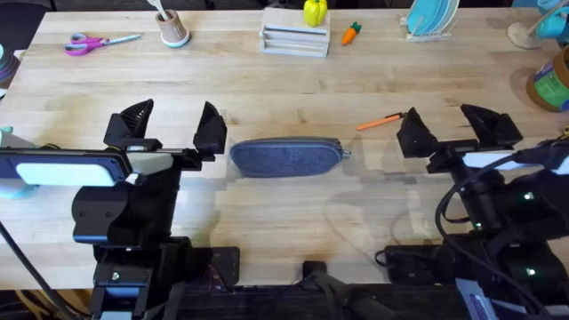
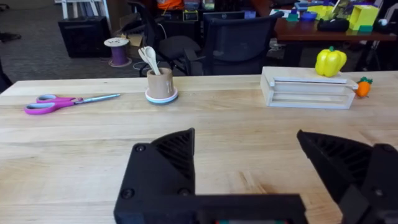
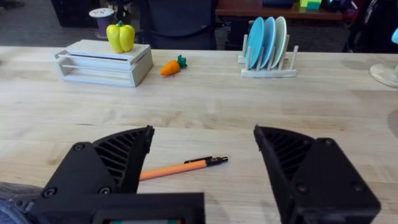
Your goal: Unzip the bag, pick up the pens from the table one at a time and place them inside, then zip the bag closed.
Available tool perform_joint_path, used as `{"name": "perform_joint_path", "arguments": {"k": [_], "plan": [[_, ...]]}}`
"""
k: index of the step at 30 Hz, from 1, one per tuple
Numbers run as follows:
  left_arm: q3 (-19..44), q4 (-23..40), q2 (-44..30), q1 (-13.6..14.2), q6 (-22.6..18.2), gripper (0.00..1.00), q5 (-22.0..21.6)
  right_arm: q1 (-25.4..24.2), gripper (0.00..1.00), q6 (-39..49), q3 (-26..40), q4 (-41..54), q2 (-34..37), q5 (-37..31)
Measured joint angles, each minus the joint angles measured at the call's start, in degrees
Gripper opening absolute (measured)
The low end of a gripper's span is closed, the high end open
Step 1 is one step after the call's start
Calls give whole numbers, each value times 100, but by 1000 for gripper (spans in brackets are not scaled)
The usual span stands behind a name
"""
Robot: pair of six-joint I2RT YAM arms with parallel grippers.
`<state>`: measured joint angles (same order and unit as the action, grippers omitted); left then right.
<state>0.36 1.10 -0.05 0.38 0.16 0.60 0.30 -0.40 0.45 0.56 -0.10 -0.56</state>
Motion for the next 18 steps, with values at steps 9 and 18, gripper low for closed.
{"name": "perform_joint_path", "arguments": {"k": [9, 18], "plan": [[0, 0, 0, 0, 0, 992, 0, 0, 997, -2, 2, 33, 0, -2], [1, 1, 0, 0, -4, 993, 0, 0, 997, -265, 16, 80, 0, 52]]}}
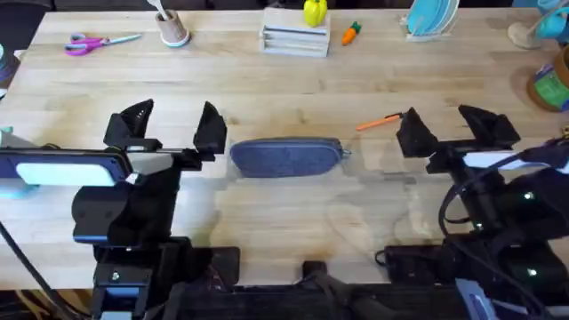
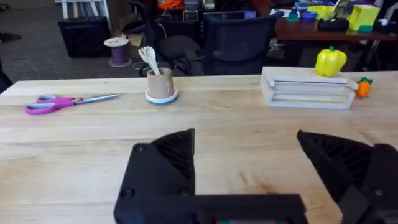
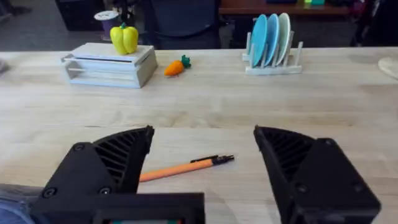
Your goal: Unzip the bag, pick up the pens from the table one at a time and place them inside, then zip the bag closed.
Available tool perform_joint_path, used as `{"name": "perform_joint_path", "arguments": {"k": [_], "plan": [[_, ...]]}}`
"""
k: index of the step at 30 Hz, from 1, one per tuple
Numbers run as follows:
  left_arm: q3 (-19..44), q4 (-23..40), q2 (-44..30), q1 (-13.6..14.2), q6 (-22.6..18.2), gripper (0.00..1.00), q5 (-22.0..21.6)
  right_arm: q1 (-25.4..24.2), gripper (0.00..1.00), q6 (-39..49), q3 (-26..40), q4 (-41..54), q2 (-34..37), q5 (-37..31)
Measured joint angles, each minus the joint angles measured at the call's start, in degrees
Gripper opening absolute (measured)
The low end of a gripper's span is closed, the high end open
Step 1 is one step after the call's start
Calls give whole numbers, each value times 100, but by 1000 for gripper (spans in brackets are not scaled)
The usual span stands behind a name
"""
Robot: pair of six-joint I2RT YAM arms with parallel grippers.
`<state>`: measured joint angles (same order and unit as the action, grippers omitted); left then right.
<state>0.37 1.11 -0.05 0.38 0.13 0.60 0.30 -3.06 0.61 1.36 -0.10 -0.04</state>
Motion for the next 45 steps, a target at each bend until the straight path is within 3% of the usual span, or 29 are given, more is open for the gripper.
{"name": "perform_joint_path", "arguments": {"k": [5, 11, 16, 23, 30, 34, 40, 45], "plan": [[258, 468, 0, 0, -17, 991, -35, 0, 997, -257, 345, 773, 4, 123], [1575, 1834, -286, 0, -292, 991, -38, 1, 997, -351, 1398, 2571, 246, 227], [2990, 2763, -1223, 0, -739, 992, 114, 2, 997, -375, 2840, 3340, 972, 276], [4879, 3542, -2776, 0, -1356, 991, 247, 2, 997, -220, 4679, 3713, 2517, 322], [6494, 4645, -4041, 1, -1603, 991, 292, 2, 997, -160, 5788, 4323, 3668, 419], [6786, 5016, -4352, 0, -1779, 993, 320, 2, 997, -159, 5885, 4533, 3824, 420], [6795, 5781, -4539, 1, -2521, 994, 762, 2, 997, -159, 5887, 4940, 3824, 422], [6795, 5888, -4652, 2, -2823, 993, 930, 2, 997, -161, 5887, 5199, 3823, 422]]}}
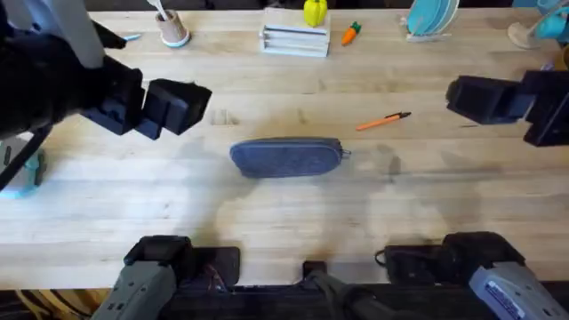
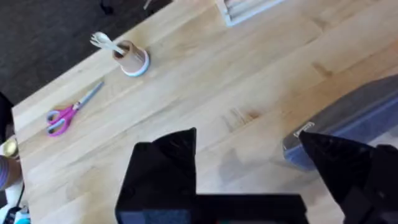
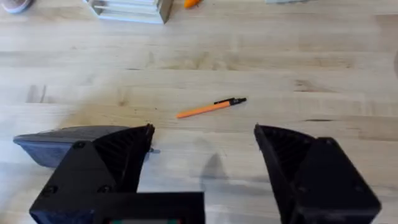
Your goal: Unzip the bag, pick up the pens from the table one at a time and place them inside, then zip the bag closed.
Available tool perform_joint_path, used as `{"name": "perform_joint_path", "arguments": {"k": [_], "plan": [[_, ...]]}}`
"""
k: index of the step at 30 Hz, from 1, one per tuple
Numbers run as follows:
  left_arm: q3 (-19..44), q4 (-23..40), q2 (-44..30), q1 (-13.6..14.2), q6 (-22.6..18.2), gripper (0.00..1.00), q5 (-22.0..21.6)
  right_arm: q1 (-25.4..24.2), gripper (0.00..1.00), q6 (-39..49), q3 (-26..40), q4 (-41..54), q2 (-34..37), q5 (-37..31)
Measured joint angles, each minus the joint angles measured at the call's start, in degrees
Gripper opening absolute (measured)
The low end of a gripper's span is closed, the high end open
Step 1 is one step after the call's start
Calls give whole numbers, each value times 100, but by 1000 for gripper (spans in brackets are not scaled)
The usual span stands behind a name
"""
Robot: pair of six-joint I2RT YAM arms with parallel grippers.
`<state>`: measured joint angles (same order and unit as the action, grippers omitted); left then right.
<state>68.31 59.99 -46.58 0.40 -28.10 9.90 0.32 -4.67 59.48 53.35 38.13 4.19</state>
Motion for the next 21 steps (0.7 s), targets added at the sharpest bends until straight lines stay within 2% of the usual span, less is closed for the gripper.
{"name": "perform_joint_path", "arguments": {"k": [5, 7, 9, 13, 16, 18, 21], "plan": [[0, 159, -25, 0, -165, 993, 19, 0, 997, -133, 4, 182, 0, 0], [0, 262, -50, -2, -415, 993, 23, 0, 997, -157, 4, 239, 0, 2], [2, 529, -113, -2, -838, 993, 65, 0, 997, -179, 4, 246, 0, 2], [2, 1260, -503, -2, -2291, 993, 199, 0, 997, -204, 4, 244, 0, 15], [2, 1496, -881, 0, -3275, 993, 259, 0, 997, -223, 4, 244, 2, 15], [2, 1519, -1067, 0, -3713, 993, 276, 0, 997, -225, 4, 244, 0, 15], [2, 1549, -1239, -2, -4102, 993, 309, 0, 997, -241, 4, 245, 0, 15]]}}
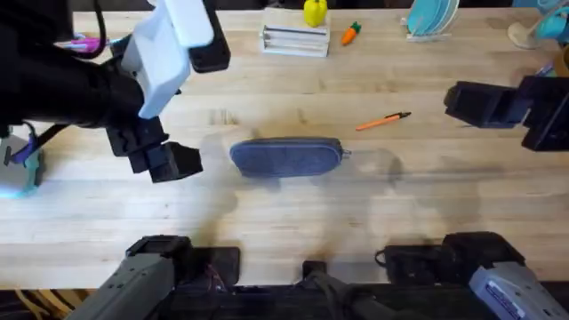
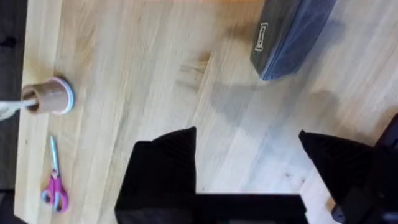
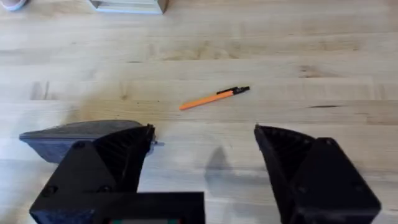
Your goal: Unzip the bag, pick up the pens from the table one at a time and place them inside, then zip the bag closed.
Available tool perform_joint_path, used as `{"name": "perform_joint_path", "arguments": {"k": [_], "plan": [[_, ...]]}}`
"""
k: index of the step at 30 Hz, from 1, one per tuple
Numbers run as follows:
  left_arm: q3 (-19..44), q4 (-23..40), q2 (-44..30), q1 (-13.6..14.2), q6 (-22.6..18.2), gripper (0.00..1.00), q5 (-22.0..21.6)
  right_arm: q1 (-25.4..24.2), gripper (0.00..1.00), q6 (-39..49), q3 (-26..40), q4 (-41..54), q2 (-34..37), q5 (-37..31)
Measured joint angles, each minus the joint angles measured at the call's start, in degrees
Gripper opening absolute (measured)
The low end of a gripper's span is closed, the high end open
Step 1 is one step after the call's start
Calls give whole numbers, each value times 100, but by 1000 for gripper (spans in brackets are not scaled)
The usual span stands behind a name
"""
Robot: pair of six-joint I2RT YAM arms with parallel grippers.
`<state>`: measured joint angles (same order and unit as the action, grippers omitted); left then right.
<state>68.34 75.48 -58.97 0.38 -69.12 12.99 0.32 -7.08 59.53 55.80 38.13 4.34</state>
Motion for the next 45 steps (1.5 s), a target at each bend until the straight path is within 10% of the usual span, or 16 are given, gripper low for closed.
{"name": "perform_joint_path", "arguments": {"k": [24, 45], "plan": [[0, 80, -1819, 0, -2231, 995, 1056, 0, 997, -3, 0, -1, 0, 0], [0, 101, -3723, -214, -3295, 995, 2548, 0, 997, -3, 0, -1, 0, 0]]}}
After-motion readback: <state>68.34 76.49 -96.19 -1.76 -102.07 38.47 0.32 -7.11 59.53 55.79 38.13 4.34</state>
